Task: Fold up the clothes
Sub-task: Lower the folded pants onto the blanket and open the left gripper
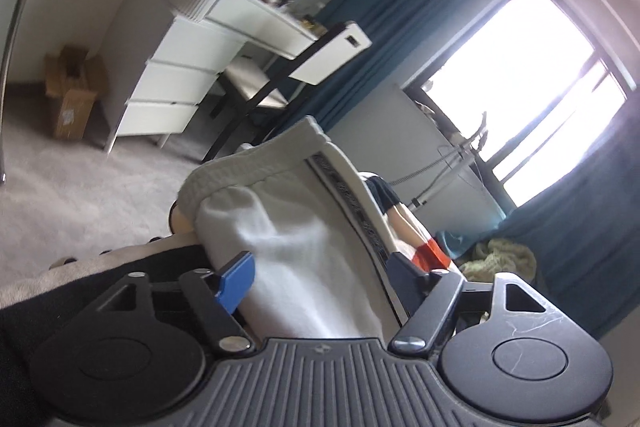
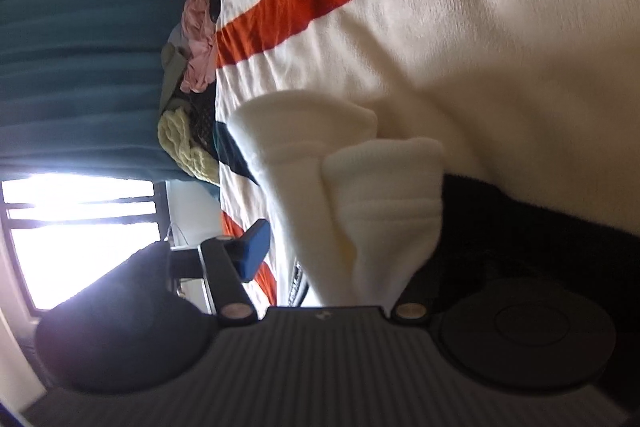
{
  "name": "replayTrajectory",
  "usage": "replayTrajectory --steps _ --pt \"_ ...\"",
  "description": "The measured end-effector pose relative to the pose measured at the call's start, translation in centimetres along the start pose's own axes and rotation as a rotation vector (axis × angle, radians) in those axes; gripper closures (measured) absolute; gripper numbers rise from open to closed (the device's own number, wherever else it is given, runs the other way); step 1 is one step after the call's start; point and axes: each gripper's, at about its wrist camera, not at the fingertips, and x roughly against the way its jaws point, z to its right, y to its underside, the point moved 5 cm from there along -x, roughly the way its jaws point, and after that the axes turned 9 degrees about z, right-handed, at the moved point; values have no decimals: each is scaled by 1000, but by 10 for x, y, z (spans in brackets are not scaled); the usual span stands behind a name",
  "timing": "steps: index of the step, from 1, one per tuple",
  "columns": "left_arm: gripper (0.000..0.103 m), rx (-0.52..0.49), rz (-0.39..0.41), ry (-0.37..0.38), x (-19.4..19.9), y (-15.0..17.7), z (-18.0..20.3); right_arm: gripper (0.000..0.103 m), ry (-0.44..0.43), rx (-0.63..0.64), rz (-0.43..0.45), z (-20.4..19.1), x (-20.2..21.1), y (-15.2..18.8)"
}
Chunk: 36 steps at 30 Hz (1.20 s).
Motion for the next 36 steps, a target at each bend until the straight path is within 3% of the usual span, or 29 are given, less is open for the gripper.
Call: replayTrajectory --steps 5,11,15,21,24,28,36 --pt "25 -145 -12 30 -3 18 39 37 -85 19 56 -15 5 -5" --pt "23 -309 -24 61 -5 41 72 37 -198 171 69 -51 2 0" --pt "22 -421 -46 119 -7 60 94 37 -142 105 81 -40 -3 -5" --pt "22 -483 -108 156 -21 82 105 38 25 -10 81 -7 -10 -8" --pt "21 -481 -117 119 -29 83 99 38 28 -21 101 -4 -8 -6" --pt "21 -504 -114 90 -34 84 98 38 -21 86 99 -25 -13 1" --pt "20 -718 -116 159 -37 134 139 38 -37 75 118 -26 -19 1"
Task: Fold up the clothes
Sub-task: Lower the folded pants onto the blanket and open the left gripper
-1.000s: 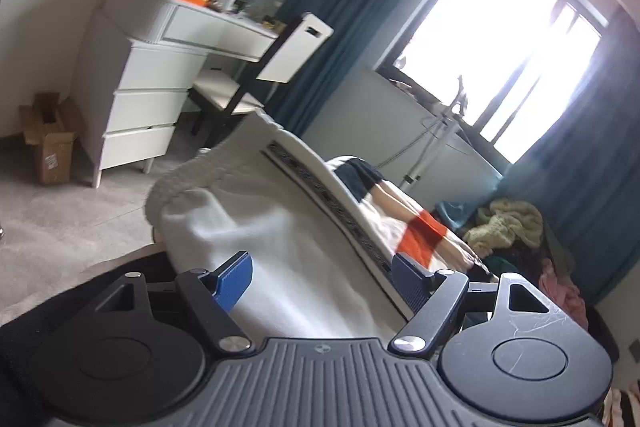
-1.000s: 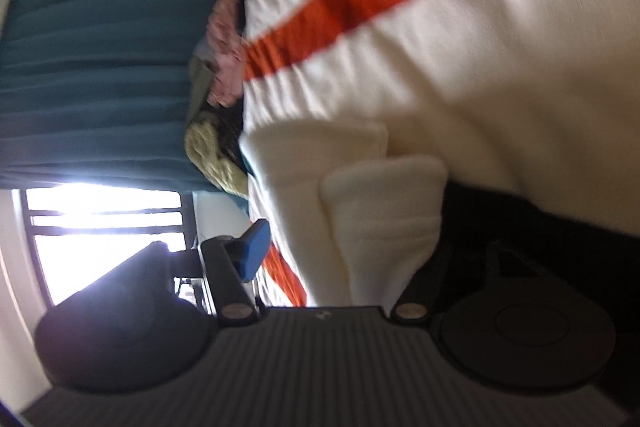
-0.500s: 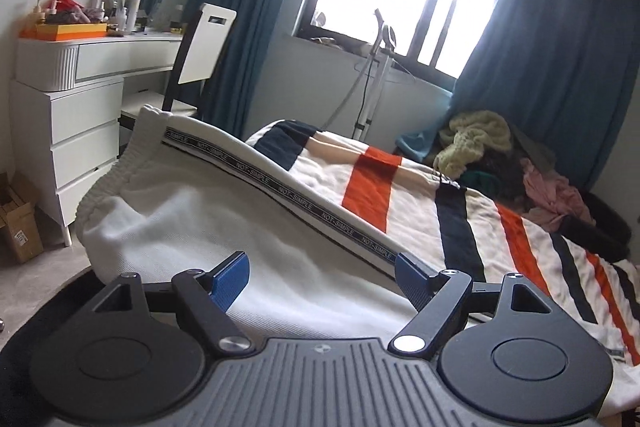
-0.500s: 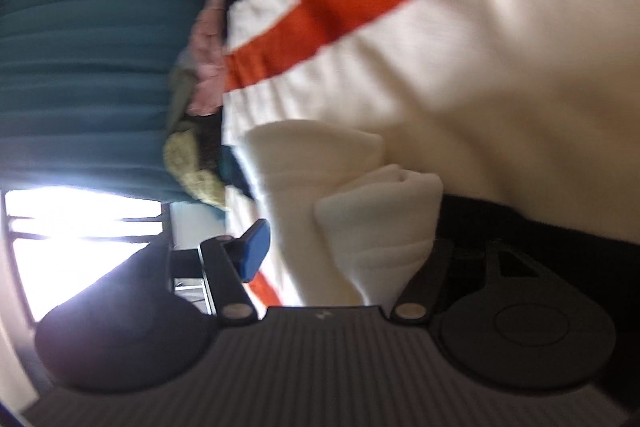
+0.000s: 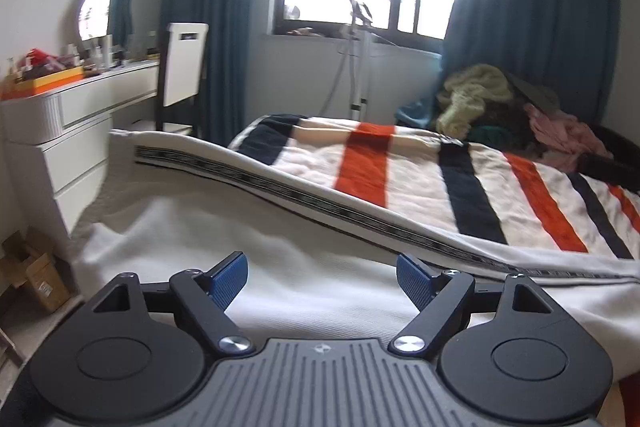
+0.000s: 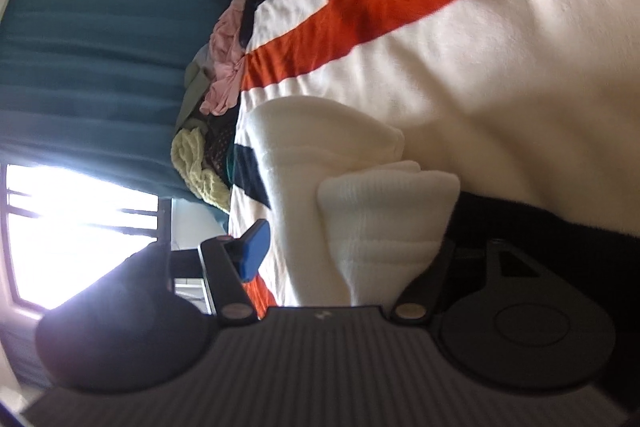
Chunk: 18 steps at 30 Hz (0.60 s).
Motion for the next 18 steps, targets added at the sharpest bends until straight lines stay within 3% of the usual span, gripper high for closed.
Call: replayTrajectory --steps 7,10,18 --pt "19 -34 -69 26 -40 33 47 37 -11 -21 23 1 -4 -1" --pt "19 -122 -114 13 -60 50 60 37 -22 -23 37 0 -4 -2" --pt "9 -108 -171 -26 -82 64 52 37 -53 -28 73 -4 -5 -6"
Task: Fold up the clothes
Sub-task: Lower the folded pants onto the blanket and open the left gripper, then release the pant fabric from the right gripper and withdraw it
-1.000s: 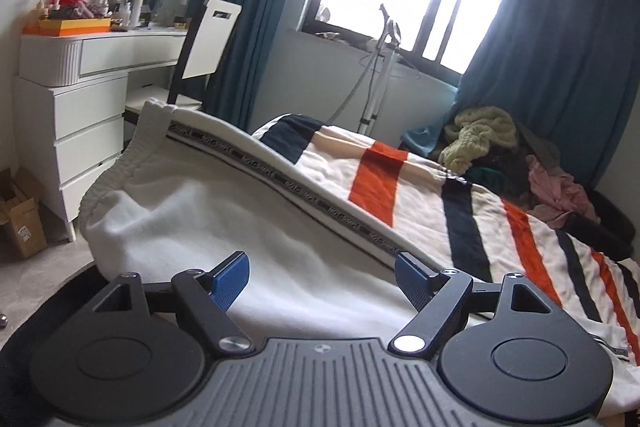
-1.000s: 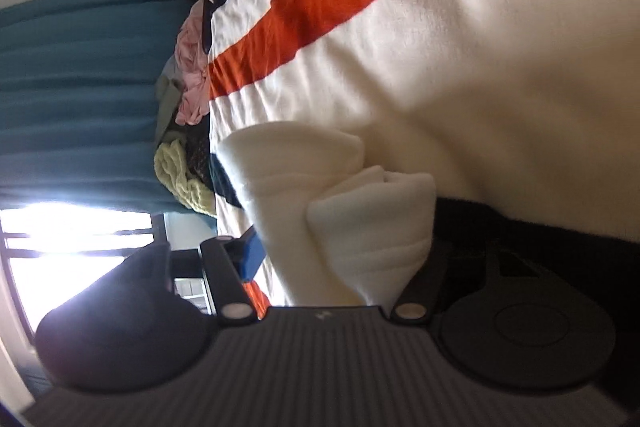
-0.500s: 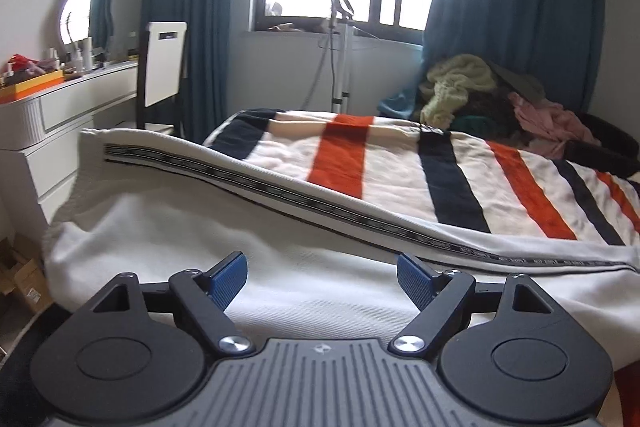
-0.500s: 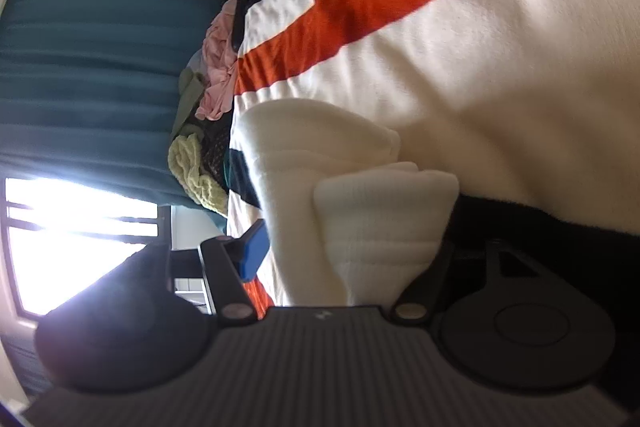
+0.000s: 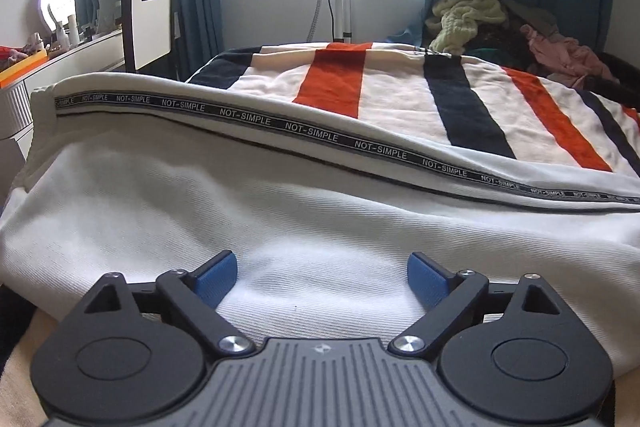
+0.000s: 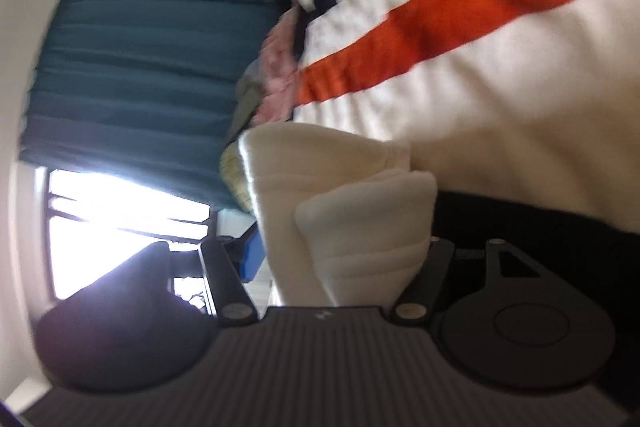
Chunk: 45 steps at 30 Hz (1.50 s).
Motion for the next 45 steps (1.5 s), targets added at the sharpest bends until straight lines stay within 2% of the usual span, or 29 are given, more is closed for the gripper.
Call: replayTrajectory --steps 2,5,8,10,12,17,22,26,29,33,36,38,41,45 --pt "9 -18 -1 -9 0 1 2 38 -8 -1 9 -1 0 -1" --pt "9 -38 2 -22 3 2 3 41 35 24 30 4 -3 -5" --pt "9 -36 2 -28 3 2 4 54 90 68 39 7 -8 -7" --pt "9 -40 3 -31 5 2 4 73 125 84 33 12 -10 -9" --pt "9 -40 4 -31 6 2 4 80 161 100 28 16 -12 -10" --pt "9 -46 7 -47 9 1 0 84 114 264 54 -16 -5 0" --pt "9 24 10 -84 16 -5 -16 85 42 464 88 -56 5 14" --pt "9 78 38 -106 28 -12 -27 85 -105 848 166 -118 34 67" --pt "9 122 85 -137 43 -18 -38 85 -276 1090 220 -148 70 129" --pt "9 187 167 -184 68 -30 -58 85 -525 1410 154 -151 107 233" --pt "9 241 201 -205 78 -36 -71 85 -675 1639 36 -127 123 309" --pt "9 272 203 -203 79 -39 -76 85 -707 1757 -91 -98 123 351" --pt "9 289 196 -197 80 -39 -79 85 -691 1942 -265 -43 111 396" --pt "9 298 209 -183 81 -42 -80 85 -680 1992 -272 -25 109 406"
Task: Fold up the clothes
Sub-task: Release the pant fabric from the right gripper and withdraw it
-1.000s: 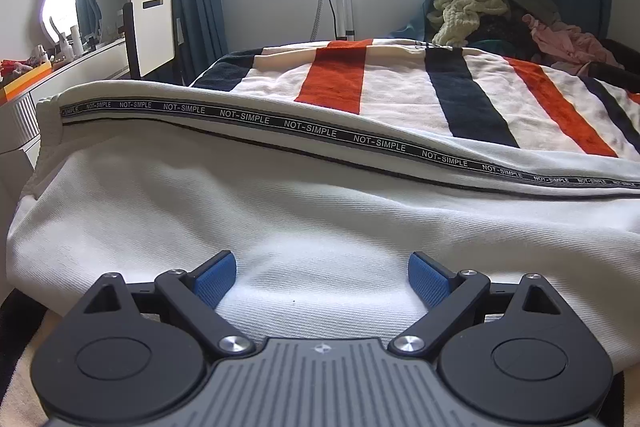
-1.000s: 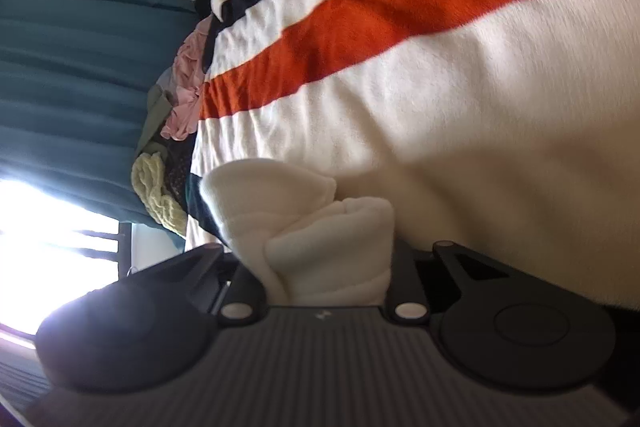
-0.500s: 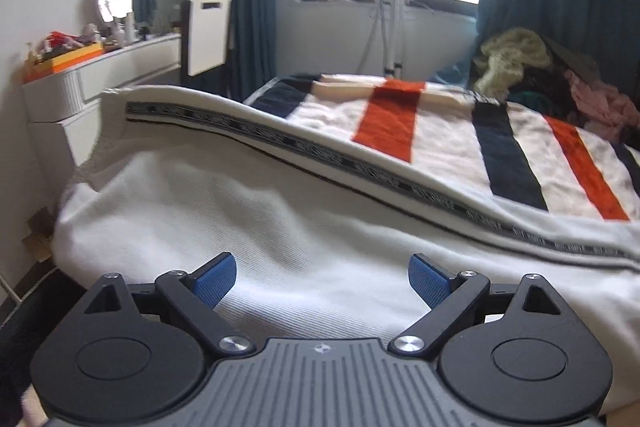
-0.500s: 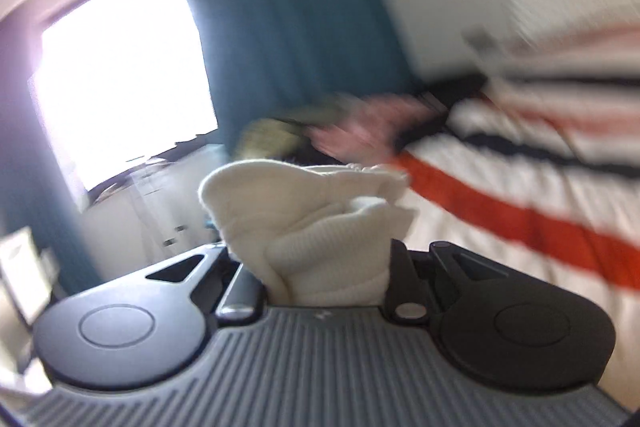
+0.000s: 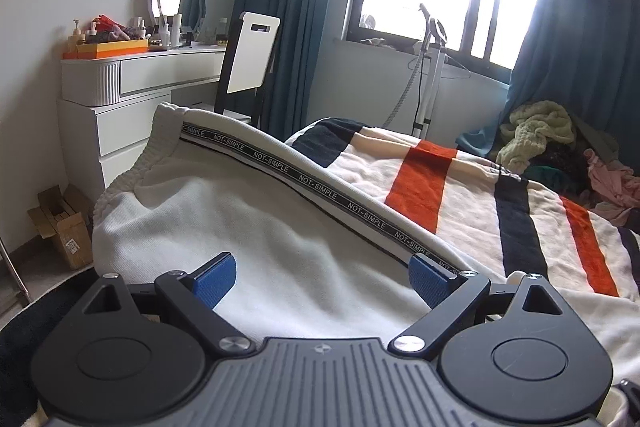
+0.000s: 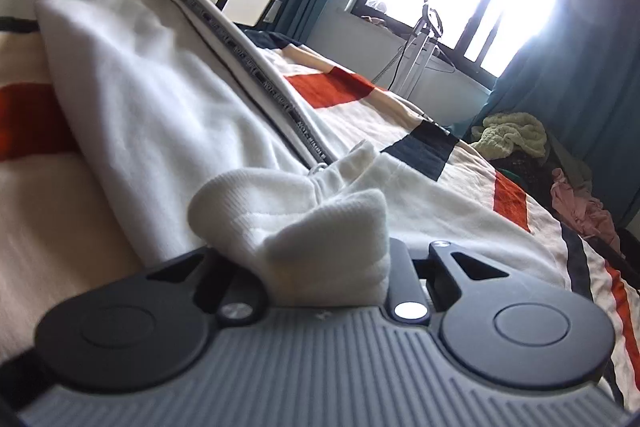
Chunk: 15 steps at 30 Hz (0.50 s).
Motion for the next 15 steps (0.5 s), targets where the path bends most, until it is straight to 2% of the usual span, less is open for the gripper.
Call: replayTrajectory --steps 2,5,7,9,11,13,14,15 --pt "9 5 28 -6 -2 -3 -2 85 -1 -31 17 -7 -3 -11" --pt "9 -46 41 -137 -11 -8 -12 85 -4 -78 42 -17 -8 -26" --pt "10 -25 41 -162 -15 -10 -23 85 -5 -109 58 -24 -11 -37" --pt "10 11 41 -159 -16 -11 -32 85 -7 -140 75 -31 -14 -47" --pt "10 34 40 -120 -17 -10 -35 84 -8 -171 91 -38 -17 -58" --pt "10 42 32 -95 -16 -8 -35 81 -31 -190 67 -43 -21 -54" --pt "10 45 26 -82 -16 -6 -34 79 -57 -210 56 -42 -18 -53" --pt "10 50 20 -65 -16 -5 -32 69 -82 -230 46 -42 -16 -52"
